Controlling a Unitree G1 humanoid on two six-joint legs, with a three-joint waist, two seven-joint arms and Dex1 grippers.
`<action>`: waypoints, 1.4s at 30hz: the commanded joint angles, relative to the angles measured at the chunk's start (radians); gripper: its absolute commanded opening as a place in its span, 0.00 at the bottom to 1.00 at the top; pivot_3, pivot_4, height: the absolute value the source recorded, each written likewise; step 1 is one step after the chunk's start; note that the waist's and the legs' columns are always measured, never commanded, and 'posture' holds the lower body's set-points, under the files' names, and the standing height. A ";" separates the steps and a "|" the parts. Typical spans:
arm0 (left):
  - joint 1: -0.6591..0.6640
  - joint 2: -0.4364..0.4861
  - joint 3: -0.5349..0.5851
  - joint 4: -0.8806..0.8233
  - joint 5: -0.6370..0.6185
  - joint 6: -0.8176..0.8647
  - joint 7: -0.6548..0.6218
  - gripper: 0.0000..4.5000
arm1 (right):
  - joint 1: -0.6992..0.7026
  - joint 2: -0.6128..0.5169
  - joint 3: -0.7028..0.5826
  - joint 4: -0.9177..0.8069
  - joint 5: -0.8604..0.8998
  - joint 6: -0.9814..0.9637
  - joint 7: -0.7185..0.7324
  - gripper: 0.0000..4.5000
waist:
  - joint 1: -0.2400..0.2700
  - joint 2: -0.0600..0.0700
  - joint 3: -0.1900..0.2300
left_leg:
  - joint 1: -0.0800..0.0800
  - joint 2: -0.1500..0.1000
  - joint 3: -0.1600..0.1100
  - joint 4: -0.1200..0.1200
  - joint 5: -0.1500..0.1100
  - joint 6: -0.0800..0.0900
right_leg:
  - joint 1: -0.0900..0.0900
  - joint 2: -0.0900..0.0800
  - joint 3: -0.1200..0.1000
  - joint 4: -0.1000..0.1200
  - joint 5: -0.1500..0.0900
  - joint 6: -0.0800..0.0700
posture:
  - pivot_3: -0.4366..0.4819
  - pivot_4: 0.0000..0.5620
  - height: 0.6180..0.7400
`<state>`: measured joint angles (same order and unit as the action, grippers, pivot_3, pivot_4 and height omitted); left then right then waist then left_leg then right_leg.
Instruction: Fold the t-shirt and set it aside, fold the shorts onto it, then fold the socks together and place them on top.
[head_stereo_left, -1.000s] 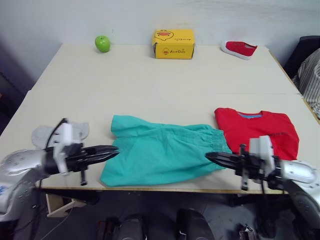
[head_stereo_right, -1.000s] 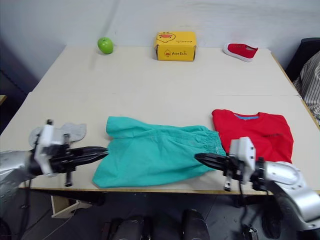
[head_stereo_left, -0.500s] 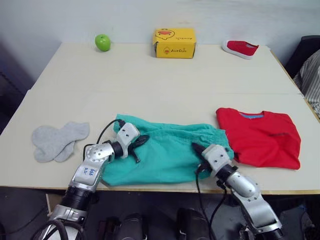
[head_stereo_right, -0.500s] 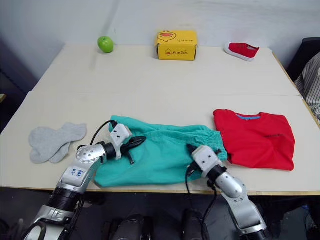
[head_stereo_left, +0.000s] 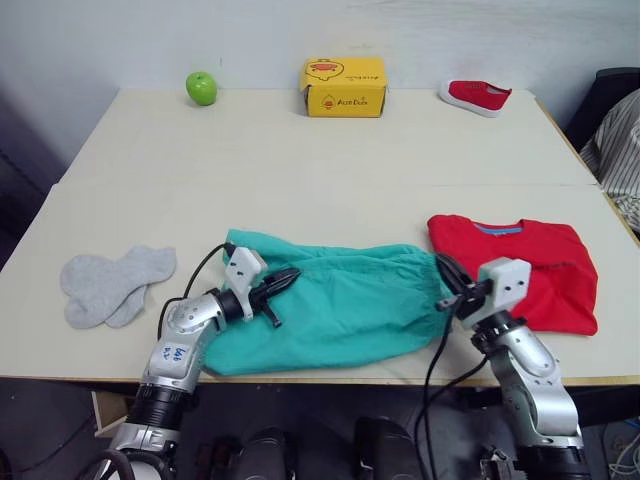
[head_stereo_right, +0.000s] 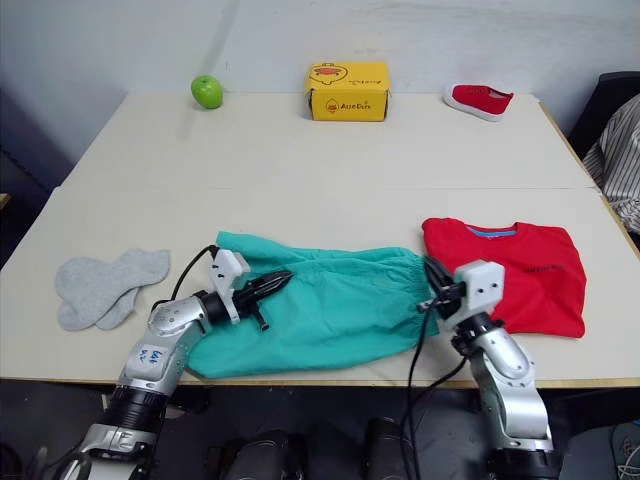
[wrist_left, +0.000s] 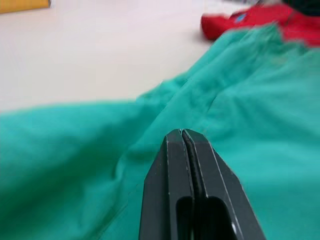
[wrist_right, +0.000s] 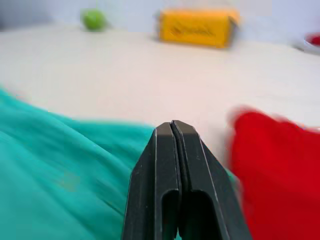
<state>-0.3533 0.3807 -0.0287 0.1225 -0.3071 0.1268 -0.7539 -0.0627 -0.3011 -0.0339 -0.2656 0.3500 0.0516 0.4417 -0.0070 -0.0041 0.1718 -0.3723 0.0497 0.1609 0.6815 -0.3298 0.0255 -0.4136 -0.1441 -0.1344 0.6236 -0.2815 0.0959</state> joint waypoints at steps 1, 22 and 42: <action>-0.058 0.031 -0.001 0.044 0.044 -0.027 -0.010 0.01 | -0.016 0.026 0.133 -0.035 -0.113 0.018 -0.017 0.00 | 0.000 0.000 0.000 | 0.000 0.000 0.000 0.000 0.000 0.000 | 0.000 0.000 0.000 0.000 0.000 0.000 | 0.48 0.27 1.00; -0.150 -0.044 0.073 0.210 -0.022 -0.240 -0.104 0.00 | 0.362 -0.133 -0.274 -0.310 0.674 0.377 -0.011 0.20 | 0.006 -0.002 0.001 | -0.004 -0.002 -0.003 0.000 -0.003 0.005 | 0.002 -0.004 0.002 -0.006 0.002 0.004 | 0.48 0.27 1.00; -0.153 -0.088 -0.182 0.335 0.196 -0.309 -0.232 0.00 | 0.530 -0.102 -0.129 -0.339 1.304 0.534 -0.746 0.99 | 0.005 -0.007 -0.002 | -0.004 -0.001 -0.004 -0.001 -0.007 0.012 | 0.004 -0.003 0.001 -0.012 0.002 0.004 | 0.48 0.27 1.00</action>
<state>-0.5068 0.2866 -0.2038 0.4421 -0.1289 -0.1822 -0.9942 0.4563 -0.4104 -0.1981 -0.6353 1.6509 0.5788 -0.2490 -0.0016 -0.0110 0.1703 -0.3756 0.0488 0.1569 0.6807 -0.3370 0.0372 -0.4093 -0.1470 -0.1325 0.6111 -0.2790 0.1002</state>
